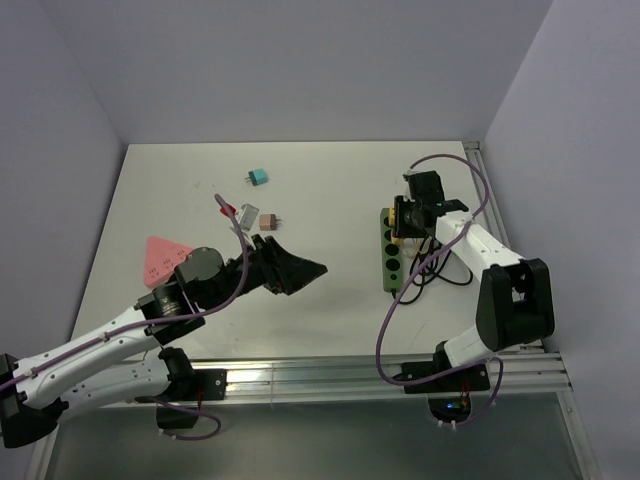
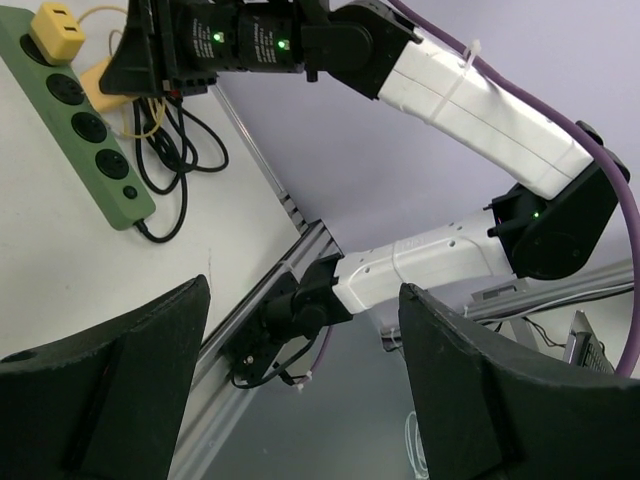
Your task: Insert the plug
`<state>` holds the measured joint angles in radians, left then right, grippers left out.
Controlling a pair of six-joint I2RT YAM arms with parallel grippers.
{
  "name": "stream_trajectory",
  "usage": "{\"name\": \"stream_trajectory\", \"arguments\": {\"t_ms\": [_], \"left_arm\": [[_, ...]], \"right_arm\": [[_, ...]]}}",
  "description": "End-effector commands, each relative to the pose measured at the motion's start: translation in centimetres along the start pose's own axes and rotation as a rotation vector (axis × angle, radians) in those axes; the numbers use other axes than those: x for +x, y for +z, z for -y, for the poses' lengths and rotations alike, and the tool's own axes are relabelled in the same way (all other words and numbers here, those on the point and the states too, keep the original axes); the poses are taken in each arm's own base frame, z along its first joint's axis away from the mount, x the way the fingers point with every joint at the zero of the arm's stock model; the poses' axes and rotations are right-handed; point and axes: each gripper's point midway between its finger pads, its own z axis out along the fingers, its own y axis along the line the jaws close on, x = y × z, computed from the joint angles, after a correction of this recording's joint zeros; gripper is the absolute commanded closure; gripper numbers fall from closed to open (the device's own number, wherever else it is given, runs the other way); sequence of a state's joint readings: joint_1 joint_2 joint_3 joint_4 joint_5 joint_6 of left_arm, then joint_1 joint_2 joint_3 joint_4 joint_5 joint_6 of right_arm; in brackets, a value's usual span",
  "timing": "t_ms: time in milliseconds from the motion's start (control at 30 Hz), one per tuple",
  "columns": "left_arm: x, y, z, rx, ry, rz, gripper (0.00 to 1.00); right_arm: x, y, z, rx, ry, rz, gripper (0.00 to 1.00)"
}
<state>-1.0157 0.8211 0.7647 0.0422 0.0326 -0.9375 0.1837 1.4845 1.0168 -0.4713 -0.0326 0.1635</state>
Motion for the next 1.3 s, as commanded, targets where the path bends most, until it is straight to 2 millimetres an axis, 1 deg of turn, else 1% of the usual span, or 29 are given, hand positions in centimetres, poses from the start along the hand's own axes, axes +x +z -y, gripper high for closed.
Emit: {"name": "stream_trajectory", "arguments": {"t_ms": [0,33,67,167,300,533,800,1067,1100,1133,1167,1233,1267], "left_arm": [[0.2,0.3,1.5,0.067,-0.016,-0.008,0.19],[0.4,0.4,1.5,0.065,-0.015,-0.016,0.19],[0.6,0.6,1.5,0.064,-0.013,-0.022,0.19],[0.8,0.8,1.6,0.066,-0.009,-0.030,0.19],[0.7,0.9,2.0,0.077,-0.007,-0.029,0.19],[0.8,0.8,2.0,0.079,-0.001,-0.031,0.19],[0.8,0.8,2.2,0.083,-0.004,-0.032,0.19],[0.7,0.6,2.4,0.085,0.004,-0.029,0.19],[0.7,0.5,2.4,0.085,0.004,-0.027,0.19],[0.7,0.5,2.4,0.084,0.004,-0.025,0.19],[0.7,0.6,2.3,0.082,0.002,-0.025,0.19],[0.9,0.5,2.3,0.083,0.002,-0.032,0.19],[0.9,0.5,2.4,0.086,0.002,-0.033,0.19]], "right_arm": [[-3.0,0.1,-0.3,0.010,-0.022,0.084,1.00],[-3.2,0.1,-0.5,0.005,-0.025,0.095,1.00],[-3.3,0.2,-0.2,0.026,-0.025,0.105,1.00],[-3.6,0.2,-0.1,0.036,-0.031,0.115,1.00],[-4.1,0.3,0.0,0.042,-0.043,0.130,1.00],[-3.4,1.2,0.0,0.041,-0.053,0.089,1.00],[-3.1,1.8,-0.2,0.040,-0.061,0.064,1.00],[-1.7,2.9,-0.5,0.026,-0.077,-0.021,1.00],[-1.2,3.0,-0.4,0.031,-0.088,-0.050,1.00],[-0.7,3.5,-0.2,0.036,-0.090,-0.077,1.00],[-0.8,3.6,-0.3,0.036,-0.095,-0.084,1.00],[-0.3,4.0,0.0,0.044,-0.100,-0.114,1.00],[0.3,4.5,0.0,0.046,-0.102,-0.138,1.00]]}}
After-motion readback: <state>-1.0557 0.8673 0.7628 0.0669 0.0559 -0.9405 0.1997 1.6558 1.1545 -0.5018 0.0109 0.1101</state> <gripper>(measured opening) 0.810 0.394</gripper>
